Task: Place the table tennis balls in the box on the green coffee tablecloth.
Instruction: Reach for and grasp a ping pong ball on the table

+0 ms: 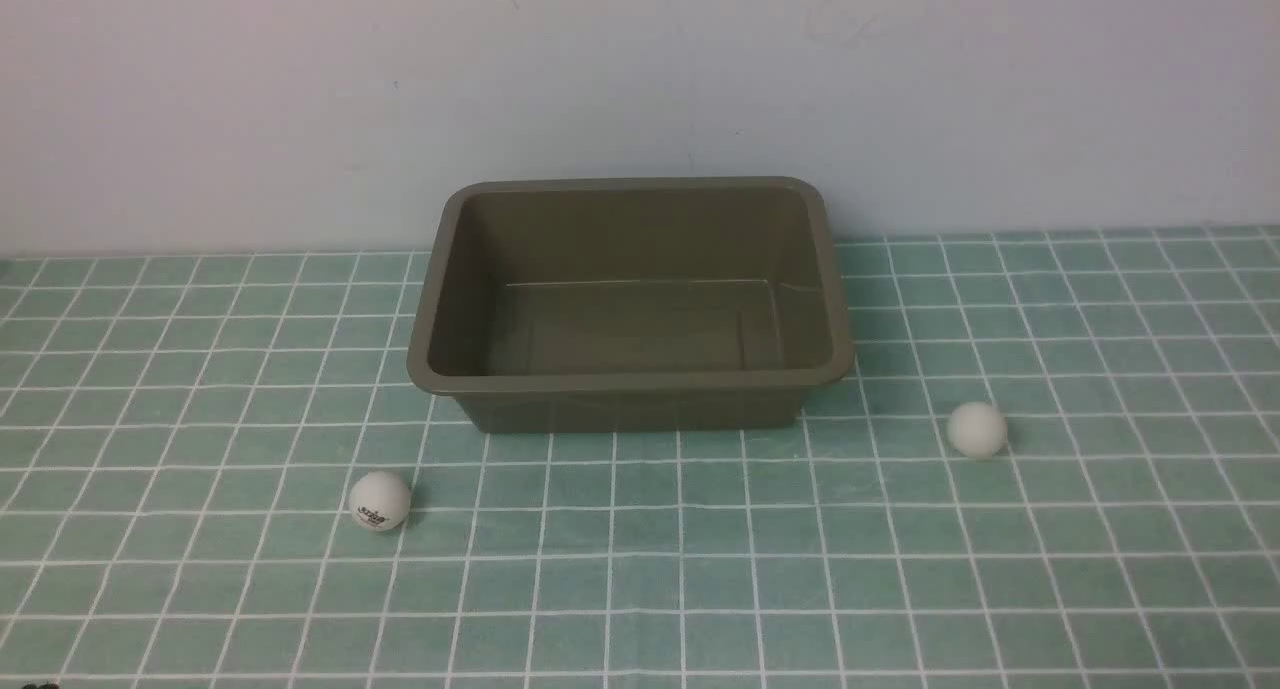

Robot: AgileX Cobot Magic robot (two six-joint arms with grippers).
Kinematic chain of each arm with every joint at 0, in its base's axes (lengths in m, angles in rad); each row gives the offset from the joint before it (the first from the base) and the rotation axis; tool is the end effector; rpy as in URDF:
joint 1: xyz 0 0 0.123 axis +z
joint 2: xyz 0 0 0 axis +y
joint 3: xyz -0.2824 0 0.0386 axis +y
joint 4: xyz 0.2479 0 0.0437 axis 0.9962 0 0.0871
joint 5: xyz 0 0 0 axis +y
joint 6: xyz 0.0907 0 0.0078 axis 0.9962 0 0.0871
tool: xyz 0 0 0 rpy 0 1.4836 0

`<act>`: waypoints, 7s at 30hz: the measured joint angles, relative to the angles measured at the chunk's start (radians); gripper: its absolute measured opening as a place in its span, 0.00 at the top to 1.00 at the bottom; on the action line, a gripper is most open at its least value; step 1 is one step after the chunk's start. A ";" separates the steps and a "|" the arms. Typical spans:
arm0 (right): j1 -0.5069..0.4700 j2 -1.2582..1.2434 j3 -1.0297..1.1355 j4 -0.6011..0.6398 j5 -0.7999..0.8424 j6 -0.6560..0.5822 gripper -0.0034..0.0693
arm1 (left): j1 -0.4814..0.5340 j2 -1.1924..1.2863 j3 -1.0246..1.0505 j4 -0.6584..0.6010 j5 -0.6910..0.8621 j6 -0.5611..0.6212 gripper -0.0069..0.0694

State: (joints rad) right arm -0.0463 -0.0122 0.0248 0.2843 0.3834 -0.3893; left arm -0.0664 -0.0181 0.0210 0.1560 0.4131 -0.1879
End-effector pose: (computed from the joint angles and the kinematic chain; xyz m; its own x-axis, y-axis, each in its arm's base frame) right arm 0.0526 0.0072 0.1723 -0.2812 -0.1108 -0.9532 -0.0899 0.9920 -0.0887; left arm 0.0513 0.0023 0.1704 -0.3180 -0.0237 -0.9478 -0.0070 0.9997 -0.0226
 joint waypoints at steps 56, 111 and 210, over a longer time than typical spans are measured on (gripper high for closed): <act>0.000 0.000 0.004 0.082 -0.403 0.000 0.98 | 0.000 0.000 0.000 0.000 0.000 0.000 0.91; 0.000 0.082 -0.420 -0.845 -0.783 1.046 0.98 | 0.000 0.000 0.000 0.000 0.000 0.000 0.91; 0.000 1.066 -1.144 0.136 0.631 0.028 0.73 | 0.000 0.000 0.000 0.000 0.000 0.000 0.91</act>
State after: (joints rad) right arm -0.0463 1.0539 -1.1189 0.4199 1.0143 -0.3610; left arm -0.0664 -0.0181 0.0210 0.1560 0.4131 -0.1879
